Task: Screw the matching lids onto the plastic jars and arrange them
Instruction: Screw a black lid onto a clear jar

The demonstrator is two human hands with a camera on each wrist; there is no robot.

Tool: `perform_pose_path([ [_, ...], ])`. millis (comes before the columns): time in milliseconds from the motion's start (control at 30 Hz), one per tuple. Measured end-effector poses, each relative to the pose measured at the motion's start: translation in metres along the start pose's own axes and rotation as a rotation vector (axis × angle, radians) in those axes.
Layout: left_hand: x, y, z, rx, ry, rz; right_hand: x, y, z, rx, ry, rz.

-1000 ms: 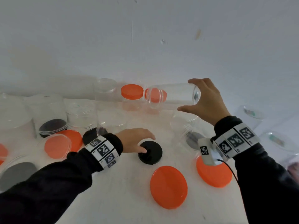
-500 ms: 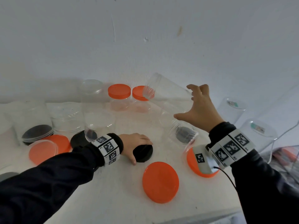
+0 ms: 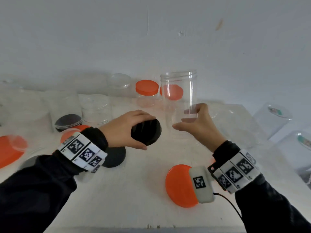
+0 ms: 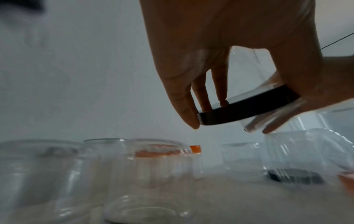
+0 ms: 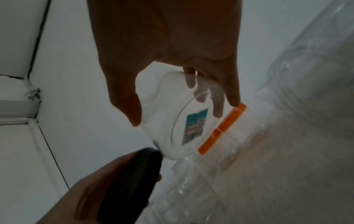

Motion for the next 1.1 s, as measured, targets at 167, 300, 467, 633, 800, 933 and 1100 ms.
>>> perform_pose_path([
  [167,-0.026,-0.030,-0.018,-0.068,0.056,0.128,0.032,-0.002,0.016,0.079,0.116,-0.136],
  [300,-0.034,-0.048,-0.034,-0.151,0.017,0.192,0.051,-0.003,0.028,0.097,0.137,-0.197],
  [467,-0.041,-0.062,-0.042,-0.198,0.020,0.264,0.068,0.000,0.034,0.077,0.080,-0.241],
  [633,-0.049,-0.069,-0.047,-0.168,-0.036,0.457,0.082,-0.005,0.040,0.085,0.044,-0.324],
  [800,-0.048,-0.068,-0.045,-0.126,-0.094,0.531,0.090,-0.009,0.041,0.082,-0.013,-0.371],
  [933,-0.044,-0.060,-0.039,-0.099,-0.088,0.512,0.093,-0.015,0.041,0.078,-0.054,-0.431],
  [1100,-0.040,-0.046,-0.023,-0.036,-0.065,0.531,0.094,-0.022,0.037,0.036,-0.123,-0.387],
])
Point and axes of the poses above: each hand's wrist, its own y-axis towards the middle knuckle, its own x-axis out of the palm, z = x × y, the point moved 5 cm from there along y, towards the middle knuckle, and after that the axes turned 3 degrees about z, right-handed, at the moved point
